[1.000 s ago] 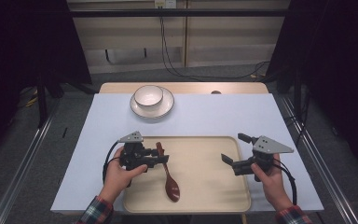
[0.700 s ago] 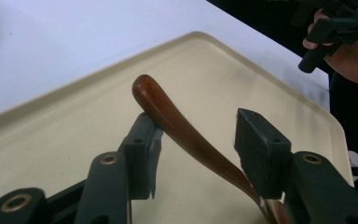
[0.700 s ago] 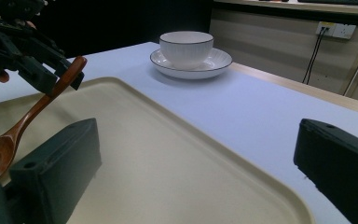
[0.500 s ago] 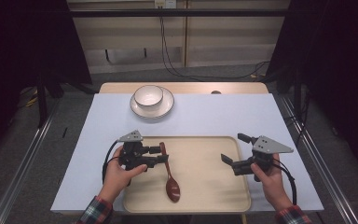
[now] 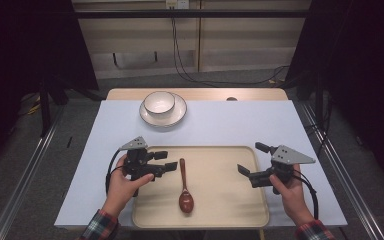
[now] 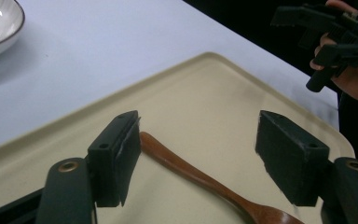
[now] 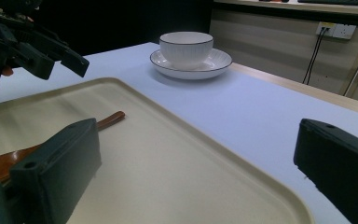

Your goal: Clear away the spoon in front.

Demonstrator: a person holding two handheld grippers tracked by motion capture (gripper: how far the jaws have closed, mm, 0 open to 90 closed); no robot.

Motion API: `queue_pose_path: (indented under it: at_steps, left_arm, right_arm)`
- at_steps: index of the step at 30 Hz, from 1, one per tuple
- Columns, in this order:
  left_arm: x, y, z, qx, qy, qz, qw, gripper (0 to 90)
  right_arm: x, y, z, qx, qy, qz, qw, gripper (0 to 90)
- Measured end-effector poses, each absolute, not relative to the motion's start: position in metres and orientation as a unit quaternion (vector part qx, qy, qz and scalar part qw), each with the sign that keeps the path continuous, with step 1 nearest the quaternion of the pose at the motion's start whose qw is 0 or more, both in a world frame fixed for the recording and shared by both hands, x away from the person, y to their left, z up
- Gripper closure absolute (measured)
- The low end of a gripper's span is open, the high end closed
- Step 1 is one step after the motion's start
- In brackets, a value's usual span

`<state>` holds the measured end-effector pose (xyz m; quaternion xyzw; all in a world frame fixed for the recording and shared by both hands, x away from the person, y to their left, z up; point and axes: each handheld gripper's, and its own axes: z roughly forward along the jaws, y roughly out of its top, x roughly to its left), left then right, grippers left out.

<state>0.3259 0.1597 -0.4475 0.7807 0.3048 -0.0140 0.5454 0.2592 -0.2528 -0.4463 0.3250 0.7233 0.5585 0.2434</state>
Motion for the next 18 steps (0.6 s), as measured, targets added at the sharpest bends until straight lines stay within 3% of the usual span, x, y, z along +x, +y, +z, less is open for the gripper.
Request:
queue_pose_path:
  at_steps: [18]
  left_arm:
    - [0.329,0.182,-0.433,0.758,0.306,0.019,0.576,19.6]
  right_arm:
    - [0.259,-0.254,-0.446,0.322,0.725,0.559,0.24,0.2]
